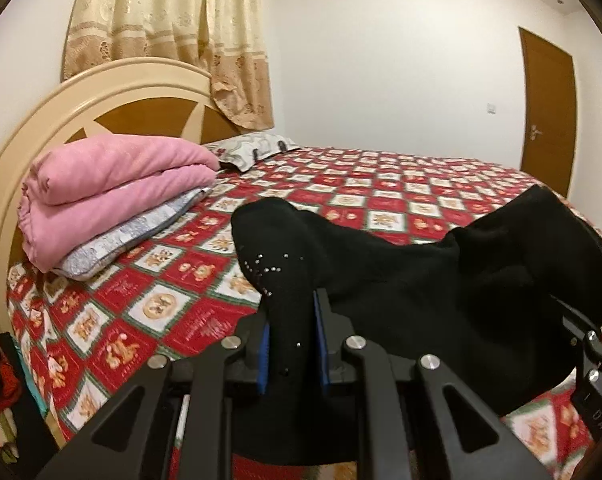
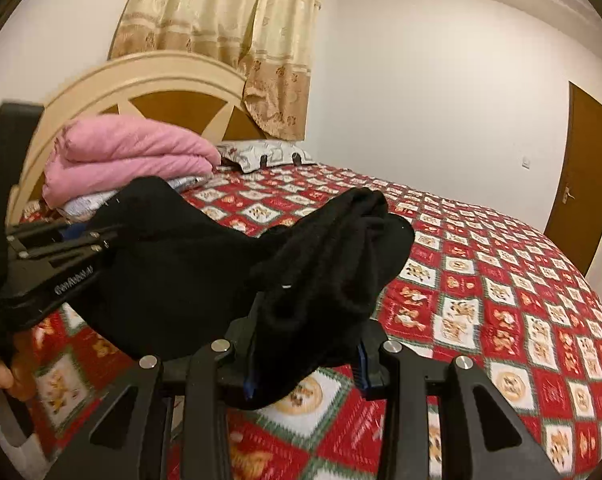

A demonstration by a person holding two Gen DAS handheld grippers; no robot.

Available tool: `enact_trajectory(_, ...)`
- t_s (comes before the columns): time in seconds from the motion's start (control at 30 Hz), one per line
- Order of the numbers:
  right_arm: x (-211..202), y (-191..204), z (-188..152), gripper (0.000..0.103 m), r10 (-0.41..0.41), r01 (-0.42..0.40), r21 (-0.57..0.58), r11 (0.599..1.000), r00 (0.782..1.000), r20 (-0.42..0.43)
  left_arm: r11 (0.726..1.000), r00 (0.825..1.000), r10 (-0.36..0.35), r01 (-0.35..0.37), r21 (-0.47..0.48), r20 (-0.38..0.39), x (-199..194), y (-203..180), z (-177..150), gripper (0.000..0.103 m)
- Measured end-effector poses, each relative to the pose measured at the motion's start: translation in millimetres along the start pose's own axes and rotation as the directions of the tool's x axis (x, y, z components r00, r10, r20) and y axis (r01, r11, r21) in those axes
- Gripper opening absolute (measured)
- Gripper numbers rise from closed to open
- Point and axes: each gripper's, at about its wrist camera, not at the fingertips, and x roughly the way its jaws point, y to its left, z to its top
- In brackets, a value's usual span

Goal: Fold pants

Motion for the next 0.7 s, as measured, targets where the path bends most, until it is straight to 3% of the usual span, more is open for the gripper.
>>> enact_trajectory(0.27, 77, 4, -26, 0.037, -0.012, 0.008, -0.031, 0.999, 0.989, -0.150, 0.999, 0.993, 0.043, -0.043, 0.006, -0.112, 58, 2, -18, 0.019)
enact_trajectory(0.43, 96, -4, -38, 0.037, -0.012, 0.010, -0.007, 1.000, 0.978, -0.210, 0.998, 0.980, 0.067, -0.064, 0.022, -0.187, 82, 6, -36, 0.019)
enact_trajectory(0.7, 111, -10, -43, 0.038, 0.020, -0.012, 0.032, 0.999, 0.962, -0.274, 0.997, 0.973, 0.075, -0.067, 0.045, -0.219, 91, 3, -47, 0.019)
